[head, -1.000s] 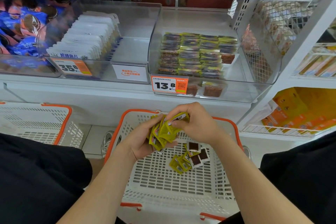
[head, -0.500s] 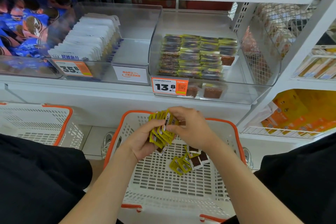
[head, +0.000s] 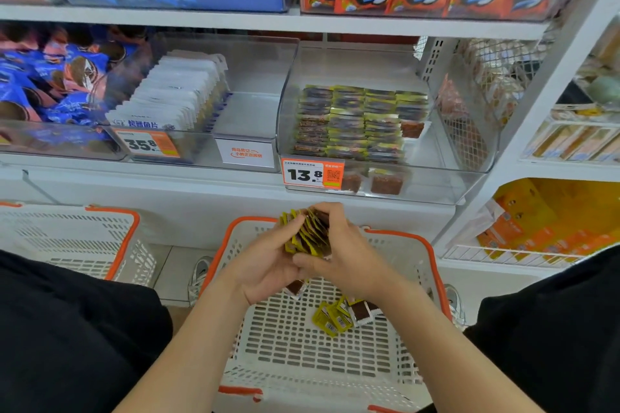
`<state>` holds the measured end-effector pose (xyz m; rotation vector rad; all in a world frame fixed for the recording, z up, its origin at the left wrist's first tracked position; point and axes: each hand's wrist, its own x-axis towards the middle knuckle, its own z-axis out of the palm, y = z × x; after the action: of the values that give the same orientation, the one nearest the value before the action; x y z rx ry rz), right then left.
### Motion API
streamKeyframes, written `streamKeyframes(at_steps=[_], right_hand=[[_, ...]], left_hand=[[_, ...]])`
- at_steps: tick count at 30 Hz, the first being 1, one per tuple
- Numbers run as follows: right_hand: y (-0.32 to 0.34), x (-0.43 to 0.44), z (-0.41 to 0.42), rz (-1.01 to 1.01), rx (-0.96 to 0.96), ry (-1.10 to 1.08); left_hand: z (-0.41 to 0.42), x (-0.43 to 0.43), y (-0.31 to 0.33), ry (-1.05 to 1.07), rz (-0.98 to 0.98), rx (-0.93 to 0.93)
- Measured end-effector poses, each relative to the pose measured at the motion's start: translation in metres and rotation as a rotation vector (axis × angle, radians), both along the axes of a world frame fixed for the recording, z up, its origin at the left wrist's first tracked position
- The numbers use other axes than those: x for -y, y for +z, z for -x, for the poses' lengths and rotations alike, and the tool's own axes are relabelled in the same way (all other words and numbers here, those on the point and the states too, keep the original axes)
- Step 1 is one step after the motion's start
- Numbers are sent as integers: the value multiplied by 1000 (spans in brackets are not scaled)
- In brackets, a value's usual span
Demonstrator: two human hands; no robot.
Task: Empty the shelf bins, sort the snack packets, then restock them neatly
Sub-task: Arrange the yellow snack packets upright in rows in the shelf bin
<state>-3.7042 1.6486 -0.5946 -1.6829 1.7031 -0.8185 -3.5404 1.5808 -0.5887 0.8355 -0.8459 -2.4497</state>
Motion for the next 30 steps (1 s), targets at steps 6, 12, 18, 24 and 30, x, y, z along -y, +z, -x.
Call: streamKeyframes(at_steps=[6, 12, 18, 24, 30], right_hand=[[12, -7, 0, 75, 5, 47], [41, -16, 8, 66, -146, 30], [85, -27, 22, 161, 102, 53], [121, -25, 35, 428, 126, -152], [144, -13, 47, 595, -13, -314]], left_hand=[[3, -4, 12, 72, -5, -17], [13, -13, 29, 75, 19, -6], [13, -11, 59, -9, 42, -43], [41, -17, 104, -39, 149, -101], [77, -7, 138, 22, 140, -221]])
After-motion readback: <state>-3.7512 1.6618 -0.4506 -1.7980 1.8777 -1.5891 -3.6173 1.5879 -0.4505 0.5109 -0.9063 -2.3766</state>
